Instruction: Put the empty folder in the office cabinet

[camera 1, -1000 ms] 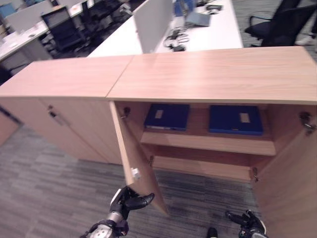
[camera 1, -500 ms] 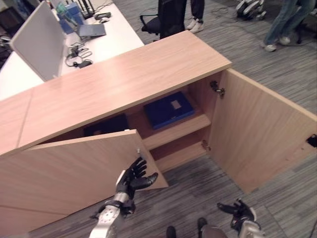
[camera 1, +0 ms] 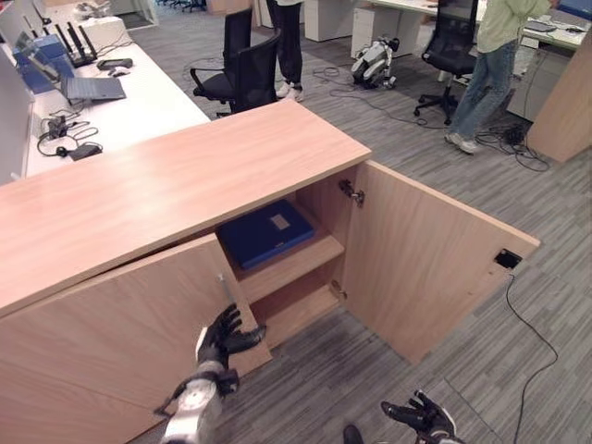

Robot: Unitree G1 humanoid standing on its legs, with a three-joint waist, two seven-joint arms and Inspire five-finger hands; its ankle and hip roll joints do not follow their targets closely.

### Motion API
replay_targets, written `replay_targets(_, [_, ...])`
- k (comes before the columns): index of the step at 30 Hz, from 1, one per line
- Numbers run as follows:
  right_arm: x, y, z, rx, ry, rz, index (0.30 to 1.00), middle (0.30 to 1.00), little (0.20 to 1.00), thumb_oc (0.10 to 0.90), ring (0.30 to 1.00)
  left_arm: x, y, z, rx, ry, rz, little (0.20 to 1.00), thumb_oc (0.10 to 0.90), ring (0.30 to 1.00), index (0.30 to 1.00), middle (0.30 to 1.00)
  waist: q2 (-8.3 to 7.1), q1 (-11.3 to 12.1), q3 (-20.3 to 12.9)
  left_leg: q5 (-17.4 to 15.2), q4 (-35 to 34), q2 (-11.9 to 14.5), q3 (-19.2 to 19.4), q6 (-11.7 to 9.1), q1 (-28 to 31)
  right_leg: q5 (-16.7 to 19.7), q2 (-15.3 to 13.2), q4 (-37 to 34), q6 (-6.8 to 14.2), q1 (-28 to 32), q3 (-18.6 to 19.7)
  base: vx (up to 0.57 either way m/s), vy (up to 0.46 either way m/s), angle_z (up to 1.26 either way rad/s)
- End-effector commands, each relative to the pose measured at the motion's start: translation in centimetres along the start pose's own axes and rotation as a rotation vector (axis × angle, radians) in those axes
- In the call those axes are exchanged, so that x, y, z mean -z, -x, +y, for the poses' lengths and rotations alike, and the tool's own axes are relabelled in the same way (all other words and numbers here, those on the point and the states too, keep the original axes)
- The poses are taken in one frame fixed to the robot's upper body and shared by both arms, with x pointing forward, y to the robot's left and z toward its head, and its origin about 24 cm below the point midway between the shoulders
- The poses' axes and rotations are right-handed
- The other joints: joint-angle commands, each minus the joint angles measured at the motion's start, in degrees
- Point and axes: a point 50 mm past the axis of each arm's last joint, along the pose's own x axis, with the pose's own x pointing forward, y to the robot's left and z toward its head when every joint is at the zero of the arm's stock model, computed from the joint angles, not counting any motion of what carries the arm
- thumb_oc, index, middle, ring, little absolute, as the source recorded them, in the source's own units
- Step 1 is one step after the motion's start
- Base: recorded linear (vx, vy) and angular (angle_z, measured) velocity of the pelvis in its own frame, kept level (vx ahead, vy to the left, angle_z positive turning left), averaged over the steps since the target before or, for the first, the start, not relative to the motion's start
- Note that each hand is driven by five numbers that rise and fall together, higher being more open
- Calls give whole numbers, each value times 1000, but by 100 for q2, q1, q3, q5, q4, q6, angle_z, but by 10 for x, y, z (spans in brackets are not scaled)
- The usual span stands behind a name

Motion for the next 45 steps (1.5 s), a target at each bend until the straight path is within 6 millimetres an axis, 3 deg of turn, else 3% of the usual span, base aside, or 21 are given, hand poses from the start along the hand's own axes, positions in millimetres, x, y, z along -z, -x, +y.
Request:
replay_targets(1, [-41, -9, -5, 12, -35, -139, 900, 900, 900, 800, 900, -26, -9, -18, 142, -99, -117, 900, 800, 900, 900, 900, 12, 25, -161, -198, 36, 87, -97, -78, -230, -1067, -21, 378, 346, 309, -120, -69, 38, -15])
replay_targets(5, [-53, -12, 1, 12, -77, -168, 900, 900, 900, 800, 900, -14, -9, -18, 148, -135, -56, 900, 800, 900, 900, 900, 0, 95, 69, -210, 88, 184, 3, -69, -374, -1087, 50, 1208, 494, -251, -491, -139, -5, -13])
replay_targets(7, [-61, -13, 4, 6, -110, -190, 900, 900, 900, 800, 900, -3, -7, -16, 159, -189, -5, 900, 800, 900, 900, 900, 46, 48, 226, -157, 104, 302, 82, -81, -429, -1099, 102, 1895, 811, -664, -929, -120, -17, -41])
replay_targets(8, [-63, -13, 8, -3, -121, -191, 900, 900, 900, 800, 900, 7, -4, -13, 164, -225, 36, 900, 800, 900, 900, 900, 96, 35, 260, -135, 55, 349, 154, -97, -419, -1068, -11, 2221, 986, -895, -1191, -65, -117, -70])
replay_targets(9, [-66, -14, 15, -15, -127, -198, 900, 900, 900, 800, 900, 17, 0, -11, 167, -243, 74, 900, 800, 900, 900, 900, 133, 130, 234, -161, -4, 436, 362, -158, -398, -1065, -520, 1889, 845, -836, -1935, 12, -184, -68])
replay_targets(11, [-68, -13, 18, -31, -111, -210, 900, 900, 900, 800, 900, 25, 2, -7, 163, -272, 116, 900, 800, 900, 900, 900, 116, 169, 221, -180, -12, 503, 494, -212, -354, -913, -783, 1411, 634, -751, -2211, 66, -214, -64])
replay_targets(14, [-60, -11, 13, -42, -60, -193, 900, 900, 900, 800, 900, 35, 5, -3, 161, -292, 158, 900, 800, 900, 900, 900, 9, 149, 88, -229, 118, 464, 548, -277, -322, -705, -747, 686, 614, -462, -1915, 129, -206, -53])
replay_targets(18, [-54, -10, 2, -36, 10, -176, 900, 900, 900, 800, 900, 45, 6, 2, 113, -273, 203, 900, 800, 900, 900, 900, 58, 81, -14, -283, 427, 573, 627, -413, -291, -720, -612, 345, 490, -142, -1824, 140, -285, -16])
replay_targets(19, [-57, -10, -4, -29, 28, -186, 900, 900, 900, 800, 900, 49, 4, 5, 59, -232, 227, 900, 800, 900, 900, 900, 83, -4, 48, -93, 1011, 818, 706, -662, -466, -877, -493, 208, 350, 60, -1830, 43, -317, -25])
replay_targets(23, [-63, -11, -10, -8, 41, -195, 900, 900, 900, 800, 900, 52, 3, 7, 20, -205, 249, 900, 800, 900, 900, 900, 21, -42, 184, 208, 1958, 1021, 632, -788, -806, -967, -391, 127, 161, 254, -1777, 29, -210, -18])
replay_targets(25, [-68, -13, -16, 16, 44, -200, 900, 900, 900, 800, 900, 58, 5, 6, 8, -198, 273, 900, 800, 900, 900, 900, -1, 19, 223, 167, 1978, 892, 429, -728, -900, -1010, -382, 72, 146, 352, -1691, 72, -94, -24])
replay_targets(28, [-79, -13, -26, 56, 25, -226, 900, 900, 900, 800, 900, 73, 13, 3, 15, -199, 330, 900, 800, 900, 900, 900, 49, 140, 168, -34, 1173, 547, 40, -575, -1006, -1013, -384, 44, 198, 382, -1671, 90, -5, -30])
replay_targets(30, [-102, -15, -35, 94, -39, -282, 900, 900, 900, 800, 900, 80, 19, 7, 30, -225, 357, 900, 800, 900, 900, 900, 69, 200, 113, 17, 759, 434, -260, -567, -921, -1039, -333, 20, 204, 424, -1608, 94, -4, 0])
replay_targets(32, [-127, -14, -44, 122, -46, -345, 900, 900, 900, 800, 900, 87, 26, 13, 30, -257, 387, 900, 800, 900, 900, 900, 82, 238, 40, 27, 516, 398, -316, -540, -727, -1035, -305, 9, 215, 472, -1636, 105, 12, -18])
replay_targets(33, [-162, -11, -45, 124, -37, -434, 900, 900, 900, 800, 900, 89, 29, 19, 26, -281, 401, 900, 800, 900, 900, 900, 91, 259, 3, 76, 311, 399, -311, -529, -589, -1029, -296, 5, 225, 490, -1641, 71, 44, -24])
replay_targets(35, [-198, -5, -40, 111, 0, -528, 900, 900, 900, 800, 900, 91, 32, 25, 17, -296, 414, 900, 800, 900, 900, 900, 82, 317, -25, 91, 134, 409, -303, -510, -446, -1035, -279, 4, 232, 509, -1639, 42, 43, 0])
replay_targets(37, [-260, 9, -24, 90, 71, -675, 900, 900, 900, 800, 900, 92, 33, 29, 8, -322, 428, 900, 800, 900, 900, 900, 26, 472, -76, 76, 31, 413, -306, -479, -296, -1044, -261, 4, 252, 569, -1657, 25, 52, -6])
replay_targets(39, [-289, 19, -8, 67, 130, -743, 900, 900, 900, 800, 900, 92, 34, 29, 5, -319, 431, 900, 800, 900, 900, 900, -15, 554, -94, 55, 11, 423, -275, -466, -251, -1029, -258, 4, 263, 577, -1667, 1, 51, 2])
replay_targets(40, [-327, 36, 18, 29, 175, -838, 900, 900, 900, 800, 900, 95, 35, 26, 15, -322, 438, 900, 800, 900, 900, 900, -81, 669, -123, 38, 3, 421, -243, -441, -221, -1013, -254, 4, 291, 577, -1669, -5, 49, 10])
replay_targets(45, [-354, 55, 48, -27, 217, -926, 900, 900, 900, 800, 900, 97, 35, 19, 32, -318, 436, 900, 800, 900, 900, 900, -153, 748, -153, 27, -8, 400, -318, -407, -227, -1013, -267, 4, 296, 606, -1688, -6, 43, 5])
